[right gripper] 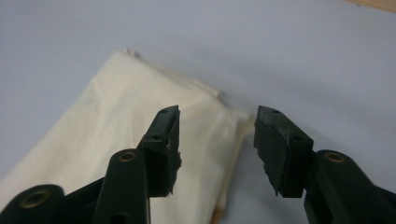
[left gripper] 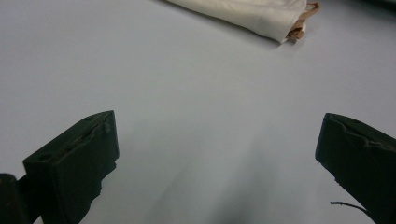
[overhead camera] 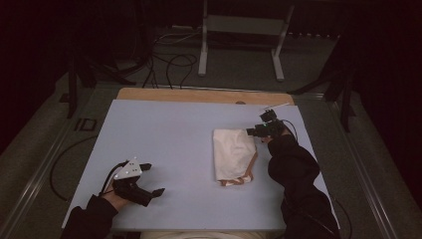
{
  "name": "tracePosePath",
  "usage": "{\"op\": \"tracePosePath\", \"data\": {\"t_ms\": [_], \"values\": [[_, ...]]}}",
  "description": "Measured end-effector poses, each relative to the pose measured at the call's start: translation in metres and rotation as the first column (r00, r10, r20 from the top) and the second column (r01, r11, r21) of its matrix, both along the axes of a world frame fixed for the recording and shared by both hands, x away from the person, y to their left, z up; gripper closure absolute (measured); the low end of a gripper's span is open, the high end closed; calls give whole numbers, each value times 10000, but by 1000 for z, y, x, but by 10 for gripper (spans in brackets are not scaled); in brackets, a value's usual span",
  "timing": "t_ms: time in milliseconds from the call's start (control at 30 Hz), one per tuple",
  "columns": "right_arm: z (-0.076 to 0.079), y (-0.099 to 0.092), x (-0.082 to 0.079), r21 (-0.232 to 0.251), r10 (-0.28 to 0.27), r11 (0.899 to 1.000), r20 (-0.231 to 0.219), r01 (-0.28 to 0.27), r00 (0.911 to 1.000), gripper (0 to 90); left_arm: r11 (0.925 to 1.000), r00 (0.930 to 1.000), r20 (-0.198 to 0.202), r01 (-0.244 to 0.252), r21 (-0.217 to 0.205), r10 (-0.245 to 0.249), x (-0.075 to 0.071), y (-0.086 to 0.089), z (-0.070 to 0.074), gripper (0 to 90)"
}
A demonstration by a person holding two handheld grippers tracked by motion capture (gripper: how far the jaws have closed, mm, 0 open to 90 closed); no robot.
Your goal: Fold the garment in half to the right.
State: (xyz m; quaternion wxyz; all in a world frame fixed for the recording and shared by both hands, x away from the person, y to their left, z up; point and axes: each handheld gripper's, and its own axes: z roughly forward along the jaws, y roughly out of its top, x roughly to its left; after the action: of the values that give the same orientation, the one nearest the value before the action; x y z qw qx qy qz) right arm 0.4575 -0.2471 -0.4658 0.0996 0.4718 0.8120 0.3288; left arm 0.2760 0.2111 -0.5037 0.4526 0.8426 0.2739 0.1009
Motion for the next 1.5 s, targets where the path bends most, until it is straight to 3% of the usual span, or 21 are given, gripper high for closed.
{"op": "tracePosePath", "data": {"t_ms": [100, 233, 433, 600, 800, 867, 1000, 1300, 1500], "values": [[-6, 5, 11, -159, -108, 9998, -203, 105, 9997, 519, 9999, 9999, -22, -147, 72, 147, 1, 2, -1, 3], [-17, 6, 19, -172, -259, 9995, -795, 246, 9965, 560, 9992, 9993, -36, -379, 139, 379, 3, 6, -2, 3], [-22, 6, 17, -685, -114, 9976, -805, 58, 9967, 890, 9973, 9974, -64, -724, -150, 723, 7, 15, -2, 3], [-8, 6, 12, -745, 31, 9972, 104, -24, 9999, 897, 9959, 9961, -38, -877, -209, 877, 8, 17, -2, 3], [6, 8, 6, -713, 187, 9973, 612, -143, 9979, 897, 9953, 9956, 10, -932, -280, 933, 8, 17, -2, 3], [14, 7, 1, -673, 196, 9976, 993, -130, 9949, 897, 9947, 9952, 11, -977, -331, 978, 8, 19, -2, 3], [13, 4, 1, -887, 82, 9961, 1216, 27, 9925, 897, 9938, 9946, 63, -1030, -410, 1033, 9, 20, -1, 3], [-10, -5, 8, -915, -217, 9954, 671, 278, 9975, 897, 9922, 9937, 124, -1103, -584, 1112, 8, 20, -2, 3], [-20, -5, 12, -1256, -293, 9915, 476, 351, 9984, 897, 9924, 9935, 92, -1130, -495, 1135, 8, 20, -3, 3]]}}
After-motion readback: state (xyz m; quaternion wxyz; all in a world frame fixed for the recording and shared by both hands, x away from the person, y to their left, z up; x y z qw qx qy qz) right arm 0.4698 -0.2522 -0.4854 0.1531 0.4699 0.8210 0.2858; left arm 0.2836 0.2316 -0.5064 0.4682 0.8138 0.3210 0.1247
